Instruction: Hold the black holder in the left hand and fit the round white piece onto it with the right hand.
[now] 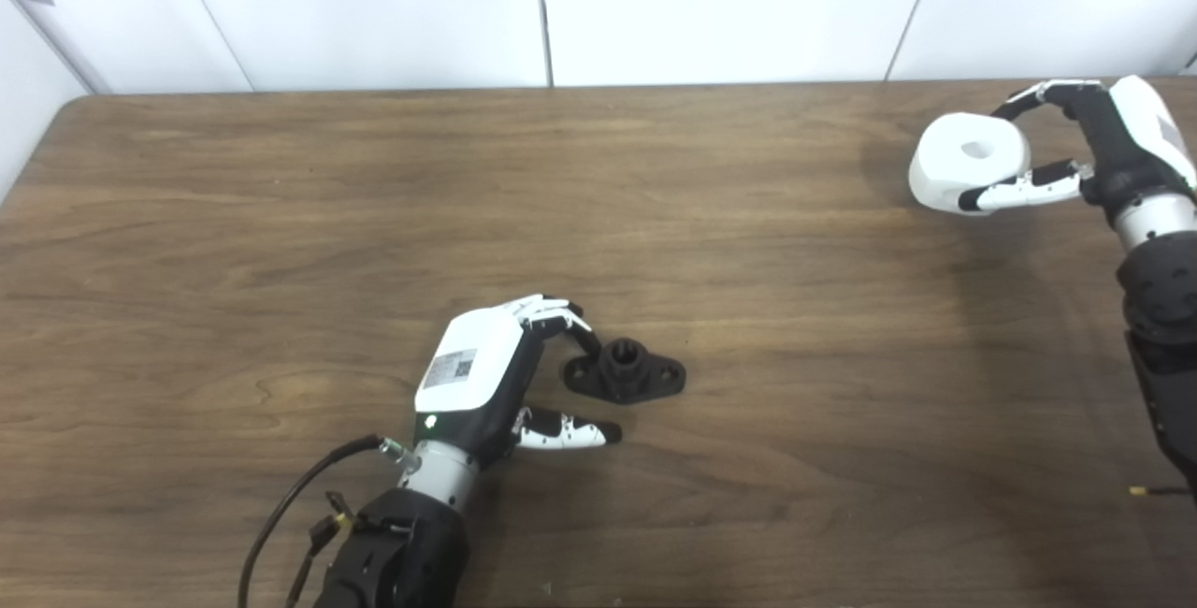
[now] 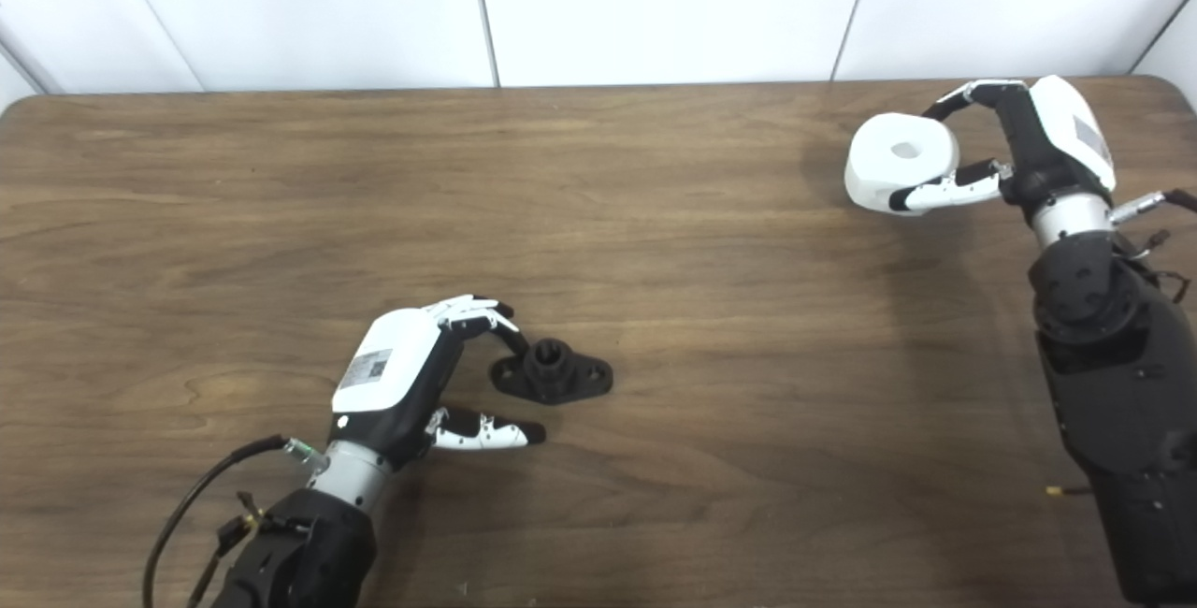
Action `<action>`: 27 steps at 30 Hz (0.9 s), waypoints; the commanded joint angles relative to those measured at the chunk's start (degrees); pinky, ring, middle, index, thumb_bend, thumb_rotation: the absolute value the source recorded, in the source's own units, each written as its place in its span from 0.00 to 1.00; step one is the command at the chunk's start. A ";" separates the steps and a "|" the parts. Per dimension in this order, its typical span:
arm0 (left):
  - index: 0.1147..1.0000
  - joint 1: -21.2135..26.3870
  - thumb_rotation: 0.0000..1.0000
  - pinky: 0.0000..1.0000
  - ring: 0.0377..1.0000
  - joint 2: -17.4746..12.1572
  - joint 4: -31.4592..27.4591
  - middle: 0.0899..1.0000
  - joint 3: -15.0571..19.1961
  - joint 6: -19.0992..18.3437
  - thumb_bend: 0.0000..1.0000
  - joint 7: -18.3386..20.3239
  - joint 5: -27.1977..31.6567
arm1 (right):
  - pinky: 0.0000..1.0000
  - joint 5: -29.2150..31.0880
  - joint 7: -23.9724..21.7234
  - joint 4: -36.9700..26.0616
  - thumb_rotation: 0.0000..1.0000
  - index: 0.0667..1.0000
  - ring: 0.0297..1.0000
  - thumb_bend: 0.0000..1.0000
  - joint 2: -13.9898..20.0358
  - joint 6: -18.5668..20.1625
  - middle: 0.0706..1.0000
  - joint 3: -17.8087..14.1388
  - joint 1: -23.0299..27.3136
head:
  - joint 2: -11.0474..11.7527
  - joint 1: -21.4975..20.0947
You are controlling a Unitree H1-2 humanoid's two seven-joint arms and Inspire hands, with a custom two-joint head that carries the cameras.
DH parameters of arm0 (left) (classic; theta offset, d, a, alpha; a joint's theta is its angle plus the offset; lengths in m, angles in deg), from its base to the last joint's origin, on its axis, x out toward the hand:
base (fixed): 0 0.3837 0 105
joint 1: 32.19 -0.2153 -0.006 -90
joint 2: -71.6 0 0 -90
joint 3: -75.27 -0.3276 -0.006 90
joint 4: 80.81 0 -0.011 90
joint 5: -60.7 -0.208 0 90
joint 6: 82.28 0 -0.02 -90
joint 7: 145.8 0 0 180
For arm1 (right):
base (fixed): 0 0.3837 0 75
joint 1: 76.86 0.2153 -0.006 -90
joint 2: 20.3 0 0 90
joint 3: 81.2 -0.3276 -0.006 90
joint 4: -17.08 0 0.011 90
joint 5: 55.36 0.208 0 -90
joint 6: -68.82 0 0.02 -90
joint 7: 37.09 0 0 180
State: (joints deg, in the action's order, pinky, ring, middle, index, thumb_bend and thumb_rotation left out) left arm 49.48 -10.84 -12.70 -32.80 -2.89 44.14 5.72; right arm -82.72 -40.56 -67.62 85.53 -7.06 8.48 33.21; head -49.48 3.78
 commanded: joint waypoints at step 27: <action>0.42 1.11 0.05 0.86 0.85 -0.53 1.64 0.75 0.51 -0.29 0.53 1.20 -2.52 | 0.88 0.13 1.11 -1.51 0.13 0.45 0.88 0.52 1.14 -1.77 0.76 -0.78 1.67 | -0.51 -0.29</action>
State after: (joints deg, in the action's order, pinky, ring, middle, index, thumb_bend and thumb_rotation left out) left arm 50.65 -11.06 -12.01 -32.57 -2.84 45.25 3.28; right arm -82.64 -40.57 -67.68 85.38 -7.15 8.50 33.18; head -49.92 3.43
